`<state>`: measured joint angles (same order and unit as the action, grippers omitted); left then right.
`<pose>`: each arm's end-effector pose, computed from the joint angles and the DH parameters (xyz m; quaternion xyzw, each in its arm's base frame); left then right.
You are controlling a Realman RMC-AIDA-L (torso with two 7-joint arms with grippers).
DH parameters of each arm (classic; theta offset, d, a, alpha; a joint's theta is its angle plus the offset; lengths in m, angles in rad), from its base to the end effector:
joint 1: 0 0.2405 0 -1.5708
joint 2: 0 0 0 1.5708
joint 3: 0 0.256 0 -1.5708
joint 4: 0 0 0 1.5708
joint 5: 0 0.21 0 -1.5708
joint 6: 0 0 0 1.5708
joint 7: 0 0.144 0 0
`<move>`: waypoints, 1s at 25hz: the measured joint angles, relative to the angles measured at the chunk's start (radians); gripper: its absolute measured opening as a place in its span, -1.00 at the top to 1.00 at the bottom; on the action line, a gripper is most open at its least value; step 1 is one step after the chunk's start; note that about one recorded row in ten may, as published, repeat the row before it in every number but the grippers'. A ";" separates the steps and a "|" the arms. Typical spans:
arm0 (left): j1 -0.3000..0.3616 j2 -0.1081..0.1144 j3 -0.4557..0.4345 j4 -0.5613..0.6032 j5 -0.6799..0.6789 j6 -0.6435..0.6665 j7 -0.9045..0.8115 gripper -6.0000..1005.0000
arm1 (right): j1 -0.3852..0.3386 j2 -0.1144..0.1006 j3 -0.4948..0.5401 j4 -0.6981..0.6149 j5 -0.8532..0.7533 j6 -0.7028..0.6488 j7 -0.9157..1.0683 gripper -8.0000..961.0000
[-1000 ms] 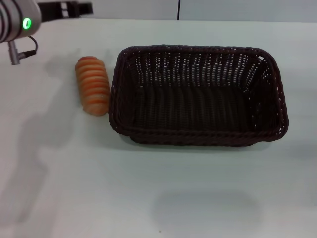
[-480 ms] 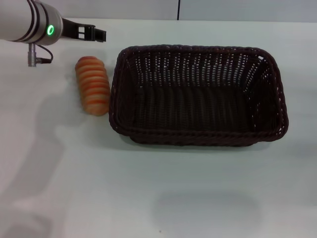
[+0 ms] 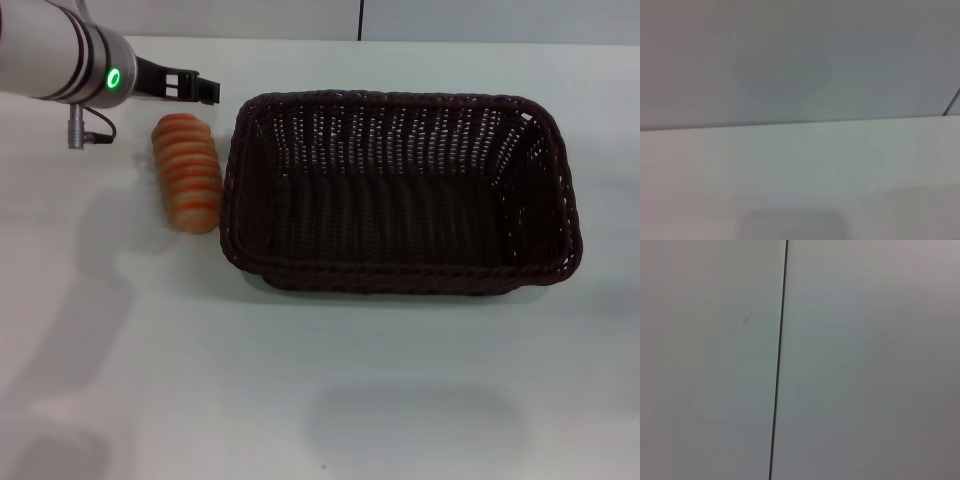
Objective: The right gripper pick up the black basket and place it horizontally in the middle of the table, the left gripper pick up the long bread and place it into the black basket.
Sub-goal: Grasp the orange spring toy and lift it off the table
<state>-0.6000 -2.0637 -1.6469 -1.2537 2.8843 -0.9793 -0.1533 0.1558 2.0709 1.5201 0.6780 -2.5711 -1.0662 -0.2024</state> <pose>-0.1908 0.4230 0.0139 -0.7546 -0.4854 0.0080 0.4415 0.3385 0.3175 0.0934 -0.5124 0.1710 0.2763 0.7949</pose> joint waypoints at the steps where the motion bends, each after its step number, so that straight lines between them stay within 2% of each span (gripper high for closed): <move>1: -0.006 0.000 0.002 0.023 -0.001 0.012 0.000 -0.72 | 0.000 0.000 0.000 0.000 0.000 0.000 0.000 0.22; 25: -0.022 -0.002 0.006 0.172 -0.002 0.097 0.012 -0.72 | -0.010 0.002 -0.011 0.026 -0.001 -0.002 0.000 0.22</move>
<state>-0.6218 -2.0652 -1.6413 -1.0819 2.8823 -0.8822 -0.1409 0.1456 2.0731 1.5092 0.7036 -2.5720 -1.0677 -0.2024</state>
